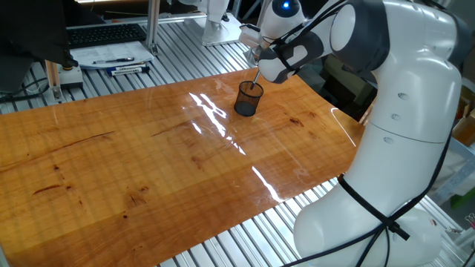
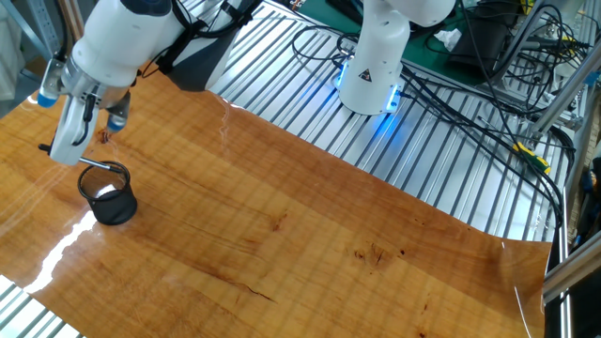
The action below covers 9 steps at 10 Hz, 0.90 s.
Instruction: Put the pen into the pen holder
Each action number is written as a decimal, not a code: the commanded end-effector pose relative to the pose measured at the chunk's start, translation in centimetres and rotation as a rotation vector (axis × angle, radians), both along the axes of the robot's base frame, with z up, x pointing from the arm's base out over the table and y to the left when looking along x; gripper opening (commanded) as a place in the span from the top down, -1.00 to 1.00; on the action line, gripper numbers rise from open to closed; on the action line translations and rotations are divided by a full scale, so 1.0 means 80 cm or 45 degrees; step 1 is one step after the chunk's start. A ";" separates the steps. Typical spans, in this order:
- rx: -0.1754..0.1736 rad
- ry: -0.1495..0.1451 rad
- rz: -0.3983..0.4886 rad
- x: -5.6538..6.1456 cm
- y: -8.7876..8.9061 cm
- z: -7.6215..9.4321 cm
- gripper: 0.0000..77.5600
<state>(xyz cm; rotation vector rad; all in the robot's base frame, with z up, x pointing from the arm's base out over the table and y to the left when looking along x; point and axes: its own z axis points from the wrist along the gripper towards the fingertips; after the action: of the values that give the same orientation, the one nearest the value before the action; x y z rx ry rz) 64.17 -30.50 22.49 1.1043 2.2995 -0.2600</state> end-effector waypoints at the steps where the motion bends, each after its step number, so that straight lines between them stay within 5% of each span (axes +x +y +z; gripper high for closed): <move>1: -0.002 -0.013 0.004 0.010 -0.002 -0.003 0.97; 9: -0.008 -0.026 0.033 0.016 -0.012 -0.022 0.97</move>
<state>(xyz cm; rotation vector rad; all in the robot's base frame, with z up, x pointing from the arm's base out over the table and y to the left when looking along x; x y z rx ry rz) 65.23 -31.53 20.73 1.0701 2.2961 -0.2466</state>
